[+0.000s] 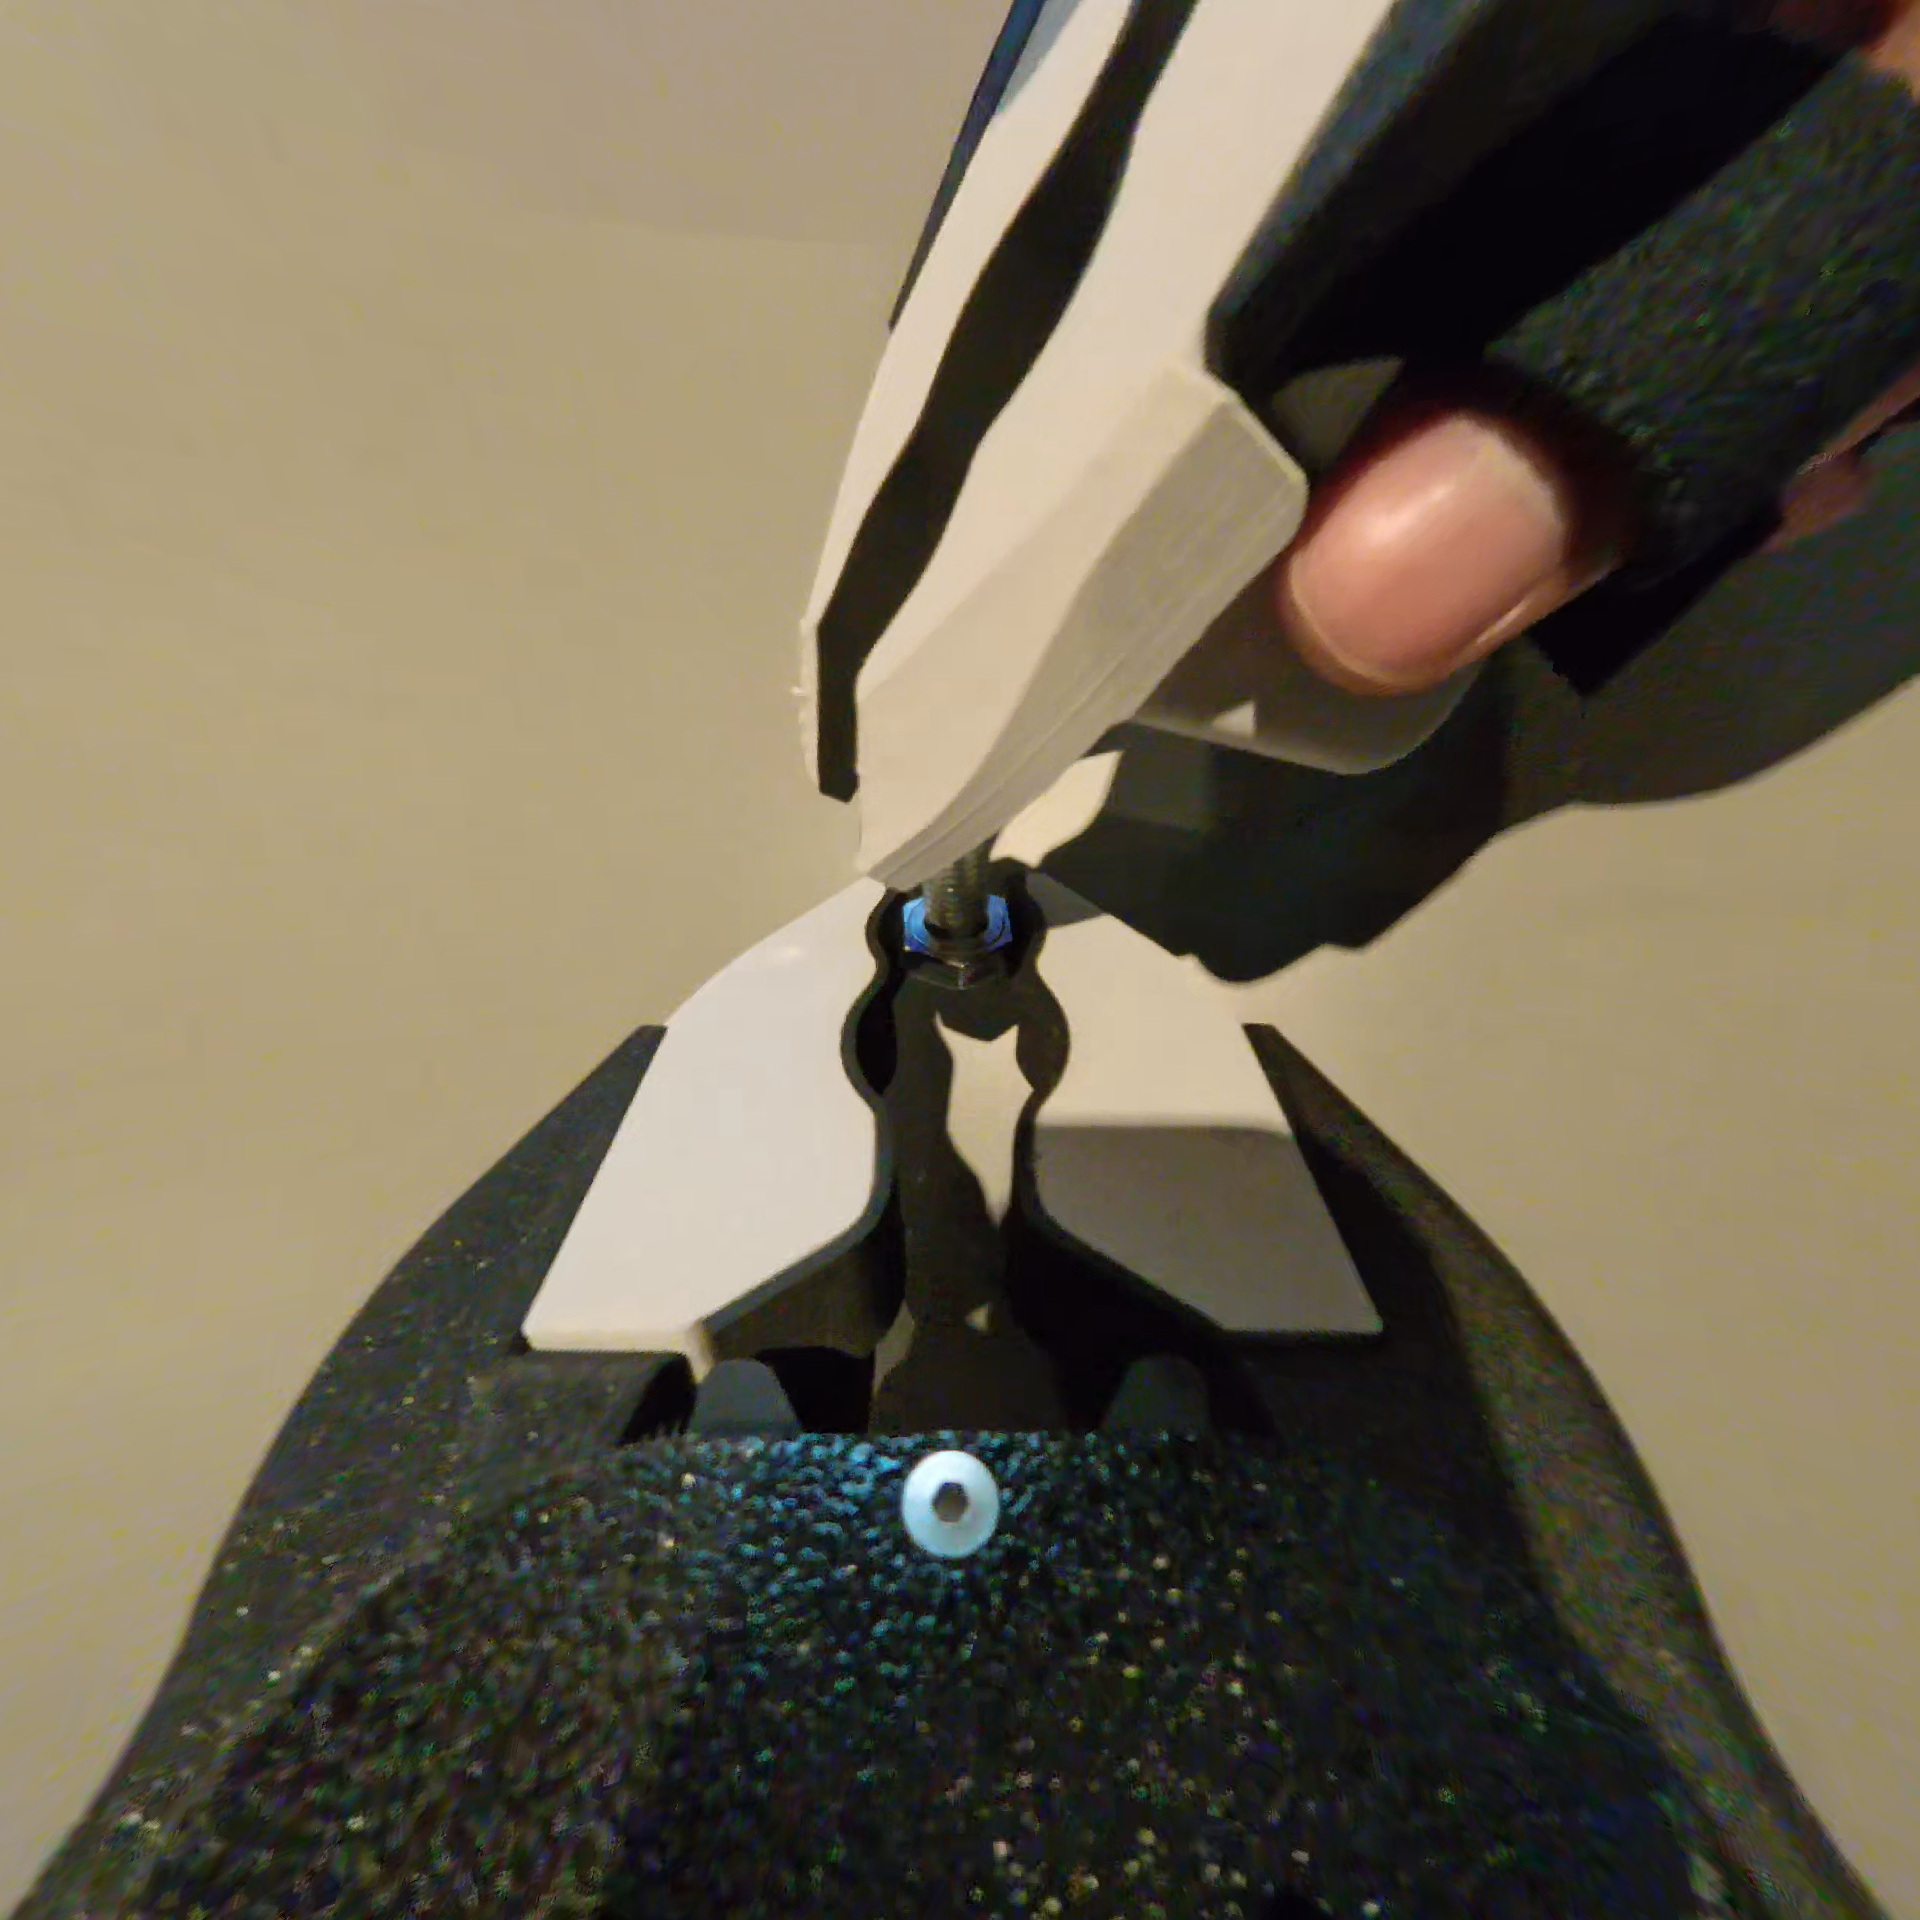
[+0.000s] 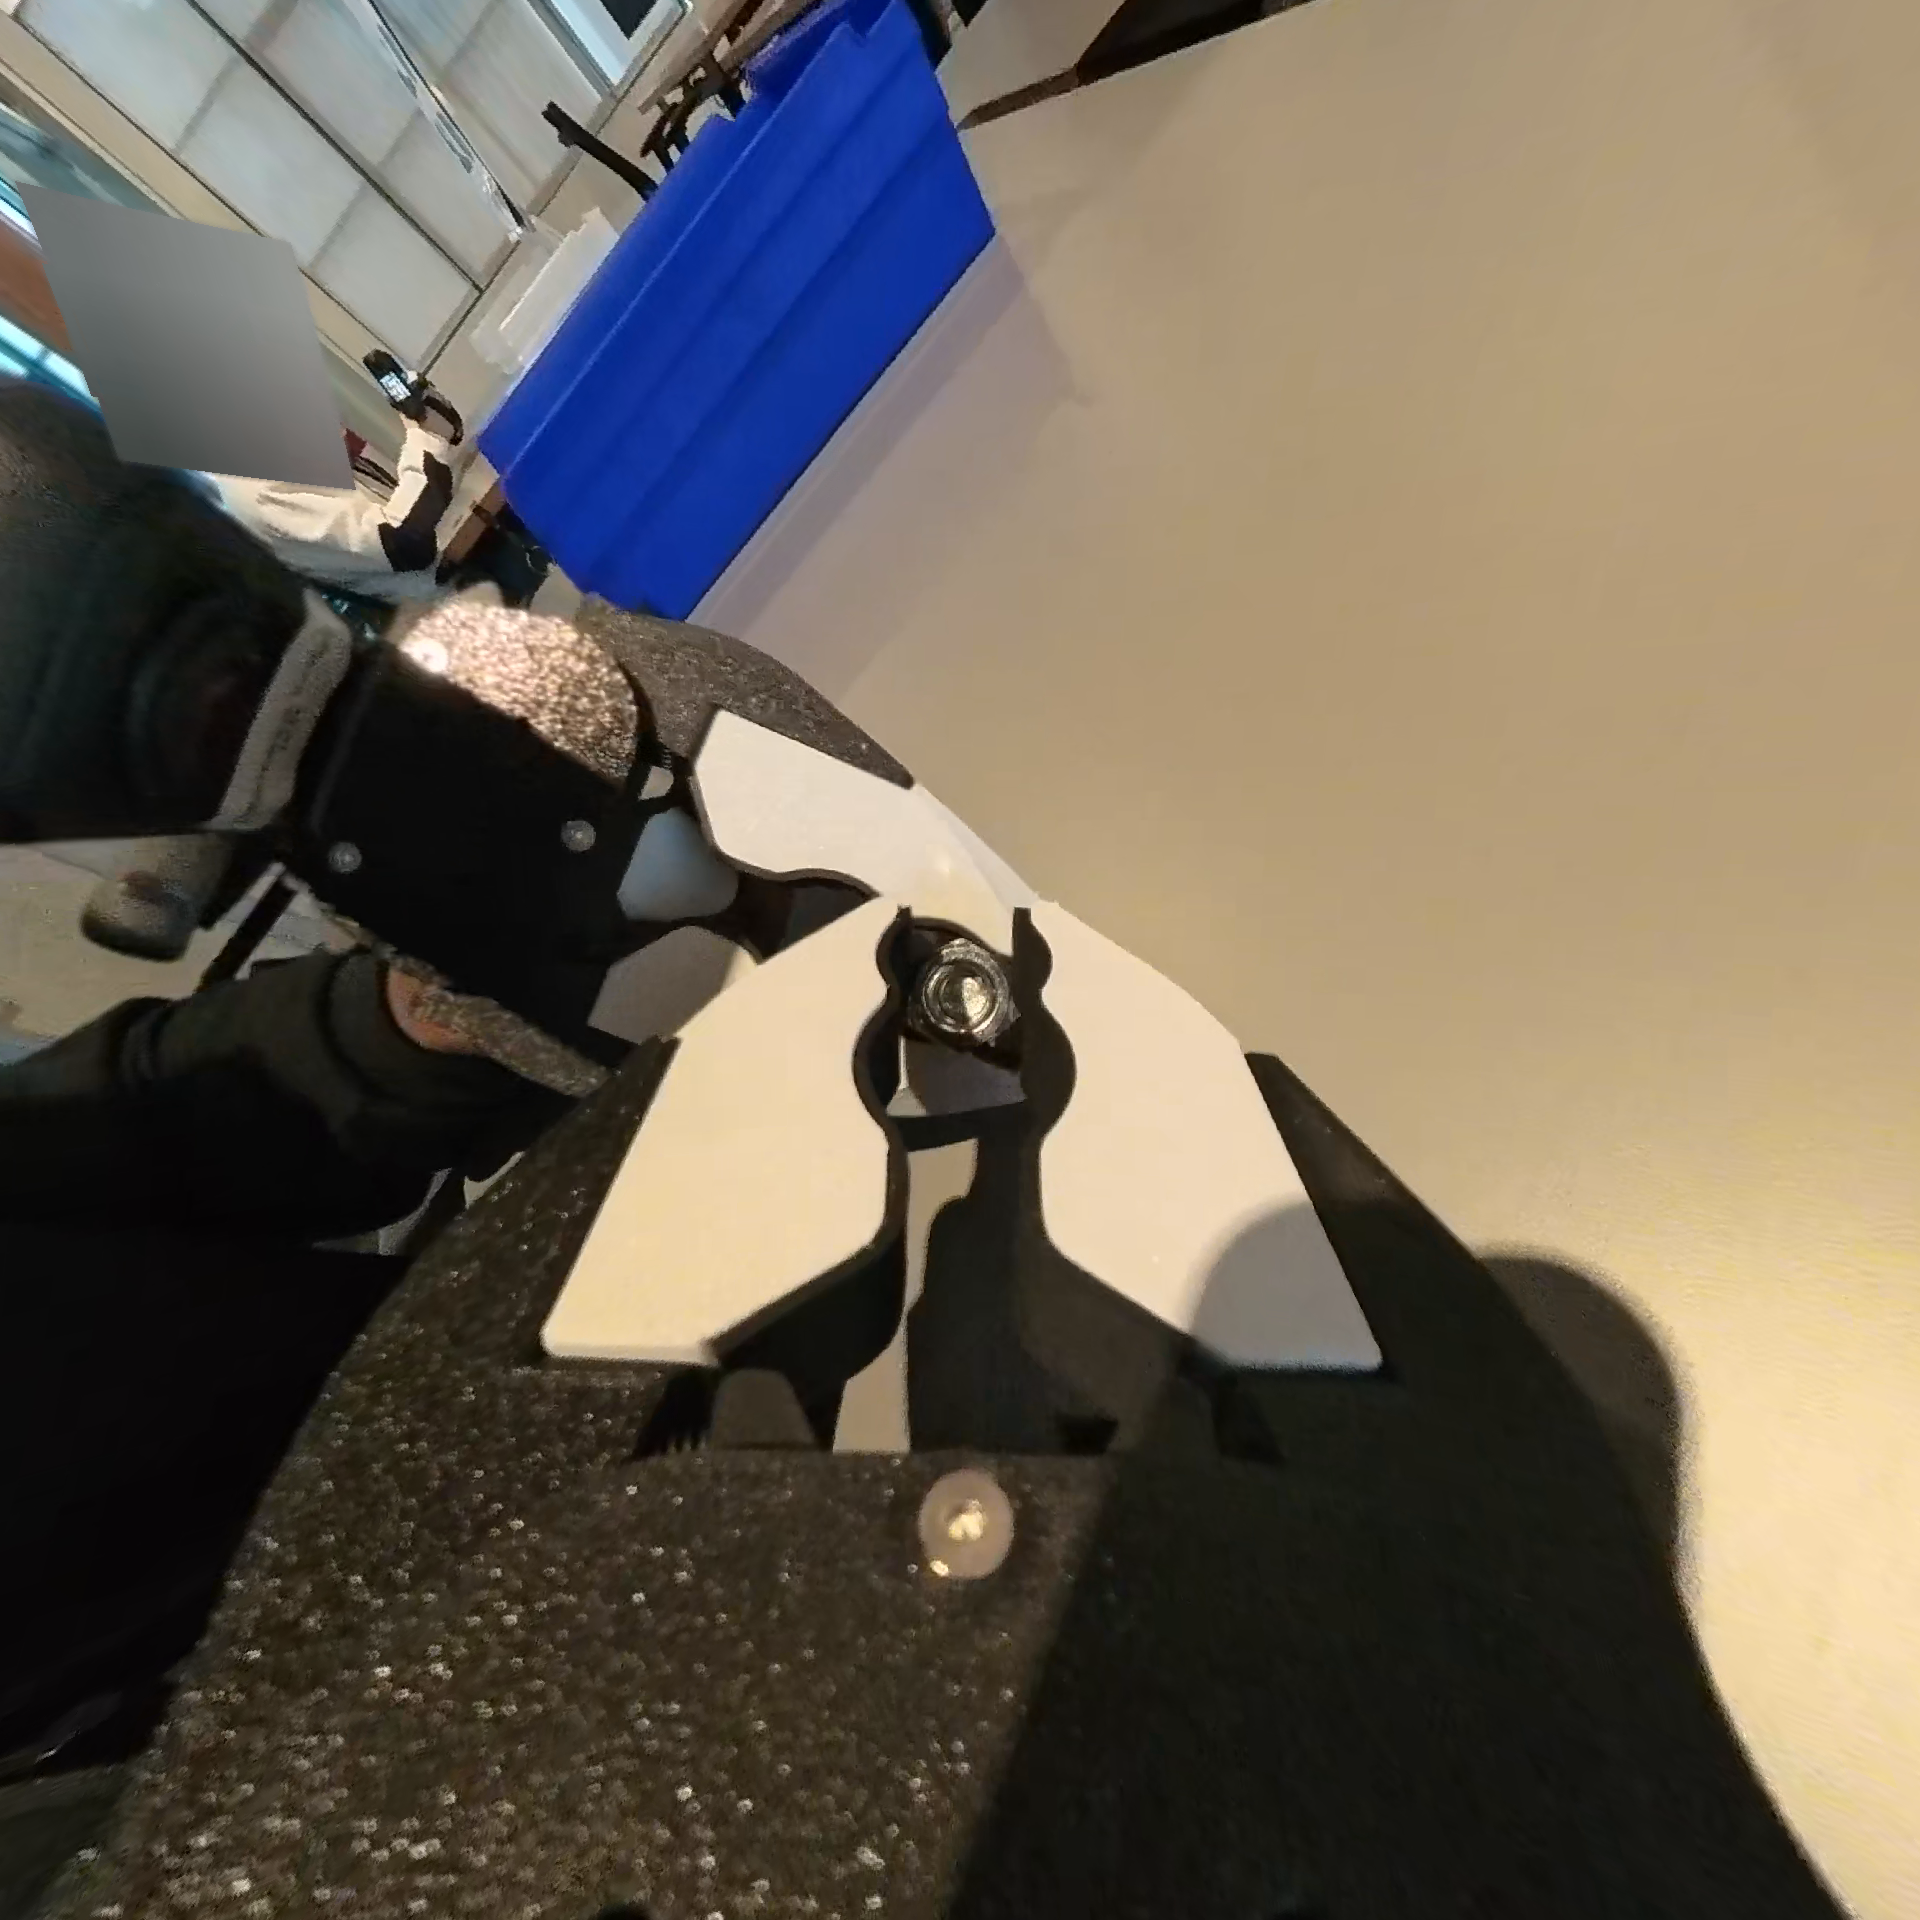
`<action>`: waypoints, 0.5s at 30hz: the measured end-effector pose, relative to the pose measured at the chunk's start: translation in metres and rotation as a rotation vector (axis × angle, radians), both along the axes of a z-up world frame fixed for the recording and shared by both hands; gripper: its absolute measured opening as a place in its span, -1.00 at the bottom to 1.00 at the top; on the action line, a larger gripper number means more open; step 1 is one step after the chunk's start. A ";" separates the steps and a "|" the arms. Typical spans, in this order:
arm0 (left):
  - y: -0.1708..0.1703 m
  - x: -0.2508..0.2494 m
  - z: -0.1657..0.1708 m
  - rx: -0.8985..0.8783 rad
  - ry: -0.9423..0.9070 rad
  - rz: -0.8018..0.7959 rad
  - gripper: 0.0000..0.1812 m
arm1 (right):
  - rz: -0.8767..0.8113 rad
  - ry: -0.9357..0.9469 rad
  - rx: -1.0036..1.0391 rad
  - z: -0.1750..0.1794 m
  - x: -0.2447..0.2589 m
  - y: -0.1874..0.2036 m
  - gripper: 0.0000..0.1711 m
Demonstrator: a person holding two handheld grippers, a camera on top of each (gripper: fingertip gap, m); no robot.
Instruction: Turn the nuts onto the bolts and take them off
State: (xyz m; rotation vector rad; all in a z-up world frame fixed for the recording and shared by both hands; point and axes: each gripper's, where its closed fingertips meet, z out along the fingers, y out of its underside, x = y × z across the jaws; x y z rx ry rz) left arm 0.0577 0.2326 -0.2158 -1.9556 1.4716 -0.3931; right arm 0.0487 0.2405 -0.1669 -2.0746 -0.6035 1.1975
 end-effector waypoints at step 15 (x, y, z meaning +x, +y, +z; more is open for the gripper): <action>-0.002 0.002 0.001 -0.144 -0.097 0.000 -0.80 | 0.049 -0.075 -0.046 -0.001 -0.004 0.004 -0.79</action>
